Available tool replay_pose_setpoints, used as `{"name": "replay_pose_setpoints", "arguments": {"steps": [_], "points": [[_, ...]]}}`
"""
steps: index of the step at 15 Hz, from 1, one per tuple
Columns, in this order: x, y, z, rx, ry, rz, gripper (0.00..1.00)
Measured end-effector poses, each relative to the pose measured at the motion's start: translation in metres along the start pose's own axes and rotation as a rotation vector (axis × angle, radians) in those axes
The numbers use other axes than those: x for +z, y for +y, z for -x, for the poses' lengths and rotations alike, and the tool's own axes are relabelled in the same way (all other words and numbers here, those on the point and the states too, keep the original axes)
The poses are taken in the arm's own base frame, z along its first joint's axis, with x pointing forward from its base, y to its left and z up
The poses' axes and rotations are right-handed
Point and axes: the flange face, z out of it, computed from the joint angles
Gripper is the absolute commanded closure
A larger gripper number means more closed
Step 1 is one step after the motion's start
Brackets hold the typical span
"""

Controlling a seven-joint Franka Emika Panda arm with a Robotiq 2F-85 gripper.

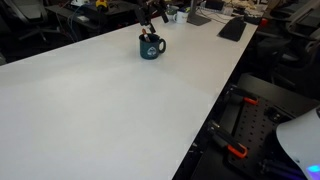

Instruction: Remove the marker from the cup

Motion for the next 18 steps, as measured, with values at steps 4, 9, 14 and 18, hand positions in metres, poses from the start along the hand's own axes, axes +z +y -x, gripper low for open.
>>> {"name": "replay_pose_setpoints", "arguments": {"steps": [4,9,14,18], "points": [[0.005,-0.002,-0.029,0.01,0.02,-0.012,0.0],[0.005,0.0,-0.054,0.02,0.051,-0.016,0.0],[0.009,-0.001,-0.069,0.015,0.043,-0.014,0.0],[0.012,-0.001,-0.076,0.019,0.022,-0.012,0.42]]}}
